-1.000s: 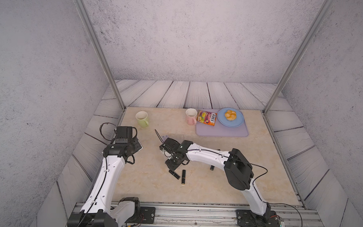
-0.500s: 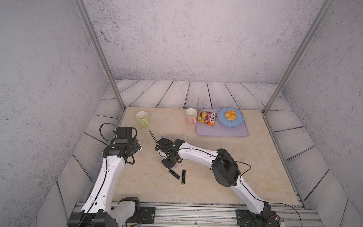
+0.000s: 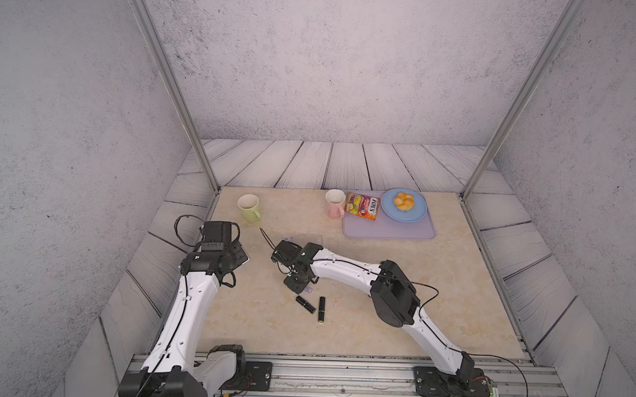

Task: Arrange the lipsticks in the organizer
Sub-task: Pick up the lipstick at the center of the board.

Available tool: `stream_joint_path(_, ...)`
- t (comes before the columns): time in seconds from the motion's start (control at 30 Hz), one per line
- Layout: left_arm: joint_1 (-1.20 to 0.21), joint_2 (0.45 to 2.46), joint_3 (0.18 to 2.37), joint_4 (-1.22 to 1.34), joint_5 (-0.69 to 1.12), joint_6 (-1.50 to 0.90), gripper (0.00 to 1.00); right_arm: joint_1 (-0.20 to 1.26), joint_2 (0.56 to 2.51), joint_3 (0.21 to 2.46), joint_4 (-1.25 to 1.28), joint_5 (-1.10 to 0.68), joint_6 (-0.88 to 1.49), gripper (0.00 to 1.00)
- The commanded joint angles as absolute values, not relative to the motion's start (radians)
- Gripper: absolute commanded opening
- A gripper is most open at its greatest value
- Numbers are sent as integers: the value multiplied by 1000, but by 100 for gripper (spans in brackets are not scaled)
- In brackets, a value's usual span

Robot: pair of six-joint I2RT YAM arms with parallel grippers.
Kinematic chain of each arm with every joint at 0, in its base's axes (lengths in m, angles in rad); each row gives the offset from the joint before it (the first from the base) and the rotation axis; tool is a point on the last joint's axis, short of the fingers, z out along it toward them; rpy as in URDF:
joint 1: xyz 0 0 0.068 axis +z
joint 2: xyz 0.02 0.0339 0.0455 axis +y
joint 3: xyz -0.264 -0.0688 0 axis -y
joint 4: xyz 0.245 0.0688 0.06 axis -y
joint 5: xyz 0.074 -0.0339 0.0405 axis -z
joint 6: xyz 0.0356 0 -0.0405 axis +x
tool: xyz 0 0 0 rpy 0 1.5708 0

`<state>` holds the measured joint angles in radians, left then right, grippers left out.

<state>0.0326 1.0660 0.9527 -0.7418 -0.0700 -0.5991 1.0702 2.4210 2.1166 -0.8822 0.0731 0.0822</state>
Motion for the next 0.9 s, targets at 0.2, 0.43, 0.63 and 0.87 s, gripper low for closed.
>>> stream_joint_path(0.2,22,1068,1031,-753,141,-549,61,1065,2022,1895,-770,135,94,13)
stream_joint_path(0.43,-84,1084,1063,-659,390,-500,57,975,1724,1563,-545,62,269,8)
stream_joint_path(0.63,-280,1046,977,-531,554,-503,61,804,1483,1315,-368,-46,449,6)
stream_joint_path(0.87,-403,1013,831,-305,771,-606,68,732,1330,1181,-197,-96,596,2)
